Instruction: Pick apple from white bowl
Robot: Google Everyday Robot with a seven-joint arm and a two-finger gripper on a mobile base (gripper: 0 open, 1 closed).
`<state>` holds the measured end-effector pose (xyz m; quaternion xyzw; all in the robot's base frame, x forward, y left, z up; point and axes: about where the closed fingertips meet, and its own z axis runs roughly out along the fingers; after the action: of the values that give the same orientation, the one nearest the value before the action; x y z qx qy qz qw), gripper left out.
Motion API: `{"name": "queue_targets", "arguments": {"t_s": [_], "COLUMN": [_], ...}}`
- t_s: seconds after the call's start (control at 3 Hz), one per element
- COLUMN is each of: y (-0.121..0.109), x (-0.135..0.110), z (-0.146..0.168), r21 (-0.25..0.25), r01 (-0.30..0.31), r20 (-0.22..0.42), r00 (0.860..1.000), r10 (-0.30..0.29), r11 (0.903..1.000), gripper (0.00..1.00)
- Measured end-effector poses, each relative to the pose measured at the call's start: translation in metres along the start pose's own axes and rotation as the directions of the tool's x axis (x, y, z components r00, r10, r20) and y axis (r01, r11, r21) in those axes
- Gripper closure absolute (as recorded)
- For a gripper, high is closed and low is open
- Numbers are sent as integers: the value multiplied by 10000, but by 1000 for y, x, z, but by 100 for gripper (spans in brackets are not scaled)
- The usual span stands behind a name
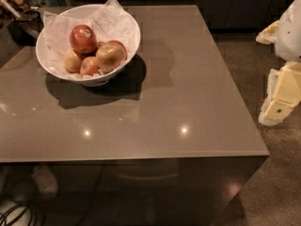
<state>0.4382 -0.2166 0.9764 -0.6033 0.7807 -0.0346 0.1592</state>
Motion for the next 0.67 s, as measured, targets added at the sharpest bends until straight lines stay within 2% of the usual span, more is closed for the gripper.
{"name": "queue_targets", "arguments": {"t_s": [0.33,0.67], "y": [0,-29], "x": [0,-63], "z": [0,-9], "r21": [13,-131], "r01": [-1,383], "r20": [2,-232], "r00": [10000,9990], "r10": [1,-386], "r11": [10000,9992], "gripper": [0,0]}}
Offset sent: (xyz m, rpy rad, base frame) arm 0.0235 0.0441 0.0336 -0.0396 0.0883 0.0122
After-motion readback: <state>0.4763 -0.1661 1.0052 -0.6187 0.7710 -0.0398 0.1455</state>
